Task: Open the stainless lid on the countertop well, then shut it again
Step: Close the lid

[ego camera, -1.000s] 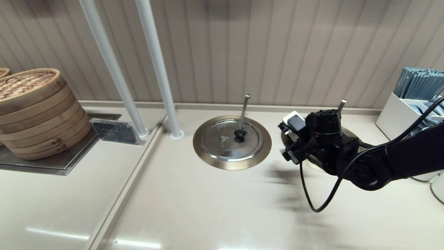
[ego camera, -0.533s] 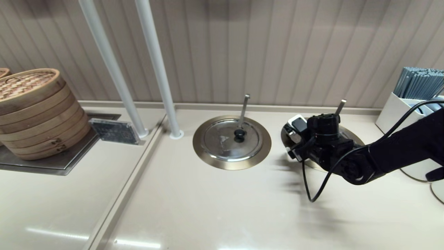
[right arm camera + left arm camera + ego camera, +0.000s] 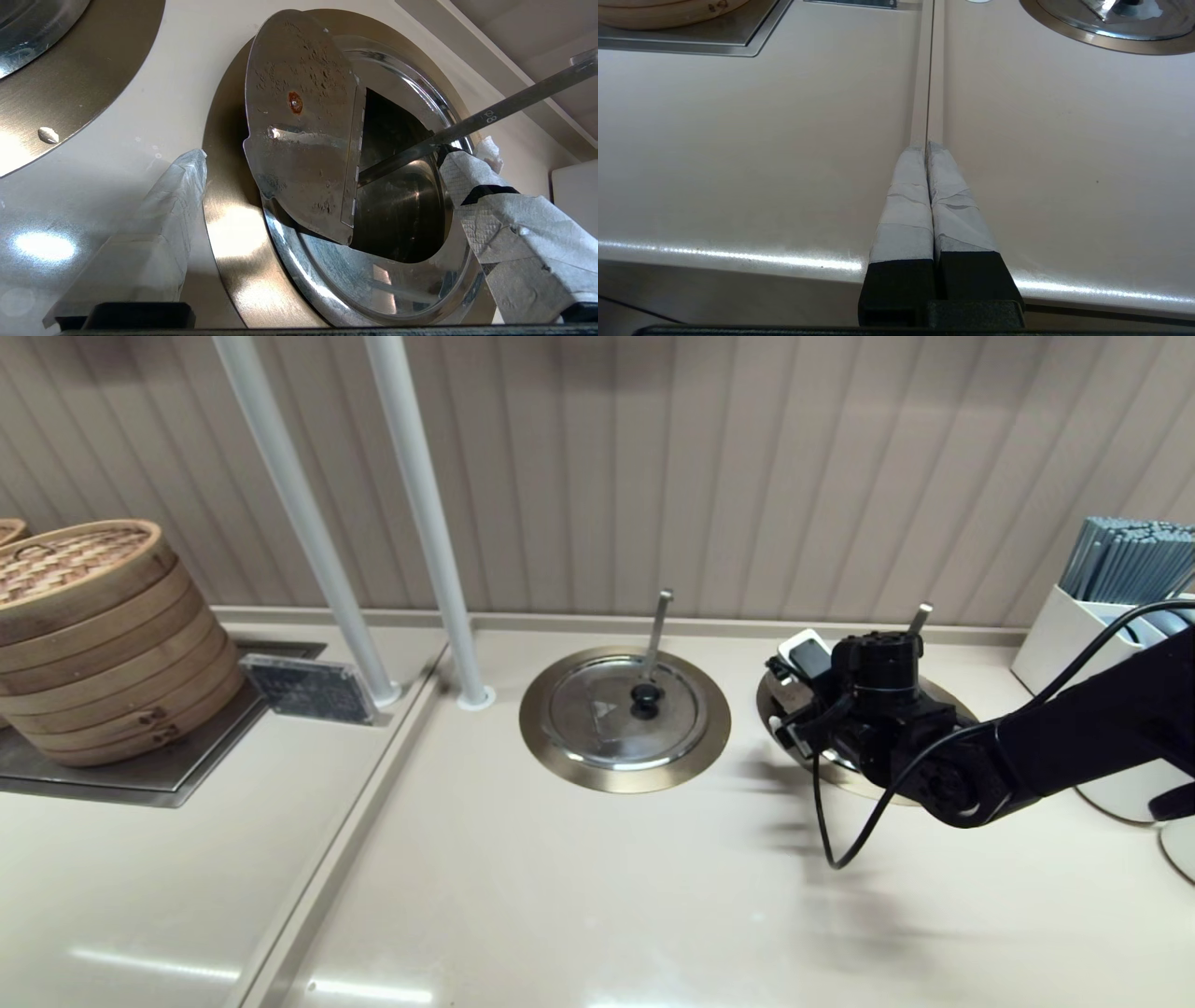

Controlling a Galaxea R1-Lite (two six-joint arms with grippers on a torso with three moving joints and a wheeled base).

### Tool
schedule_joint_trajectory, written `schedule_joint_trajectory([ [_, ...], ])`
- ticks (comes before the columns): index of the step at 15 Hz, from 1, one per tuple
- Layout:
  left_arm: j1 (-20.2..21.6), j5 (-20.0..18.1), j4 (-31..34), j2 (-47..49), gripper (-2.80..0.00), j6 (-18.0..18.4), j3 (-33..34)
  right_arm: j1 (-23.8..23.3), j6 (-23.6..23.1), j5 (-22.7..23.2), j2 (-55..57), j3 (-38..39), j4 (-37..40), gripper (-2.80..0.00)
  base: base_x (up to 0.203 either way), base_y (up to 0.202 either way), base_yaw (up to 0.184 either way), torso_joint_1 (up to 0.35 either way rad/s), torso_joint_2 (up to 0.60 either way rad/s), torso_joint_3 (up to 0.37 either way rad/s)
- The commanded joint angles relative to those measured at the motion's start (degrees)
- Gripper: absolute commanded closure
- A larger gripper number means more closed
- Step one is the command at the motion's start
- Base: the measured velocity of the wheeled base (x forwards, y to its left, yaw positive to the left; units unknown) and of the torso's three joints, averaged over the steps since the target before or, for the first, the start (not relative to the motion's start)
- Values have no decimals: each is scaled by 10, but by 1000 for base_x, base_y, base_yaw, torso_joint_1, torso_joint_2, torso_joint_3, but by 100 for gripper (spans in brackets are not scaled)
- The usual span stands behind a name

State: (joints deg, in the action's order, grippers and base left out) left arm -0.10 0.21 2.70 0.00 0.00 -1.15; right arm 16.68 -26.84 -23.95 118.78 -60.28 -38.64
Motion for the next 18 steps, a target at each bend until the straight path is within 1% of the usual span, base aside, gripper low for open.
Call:
schedule_joint_trajectory([
  [1, 0, 0, 0, 0, 0, 0, 0, -5, -3, -2, -2, -4, -3, -280, 0, 0, 0, 0, 0, 0],
  [12, 0, 1, 0, 0, 0, 0, 0, -27, -10, -2, -6, -15, -7, -280, 0, 0, 0, 0, 0, 0],
  [18, 0, 0, 0, 0, 0, 0, 0, -61, -24, -2, -20, -27, -25, -280, 0, 0, 0, 0, 0, 0],
])
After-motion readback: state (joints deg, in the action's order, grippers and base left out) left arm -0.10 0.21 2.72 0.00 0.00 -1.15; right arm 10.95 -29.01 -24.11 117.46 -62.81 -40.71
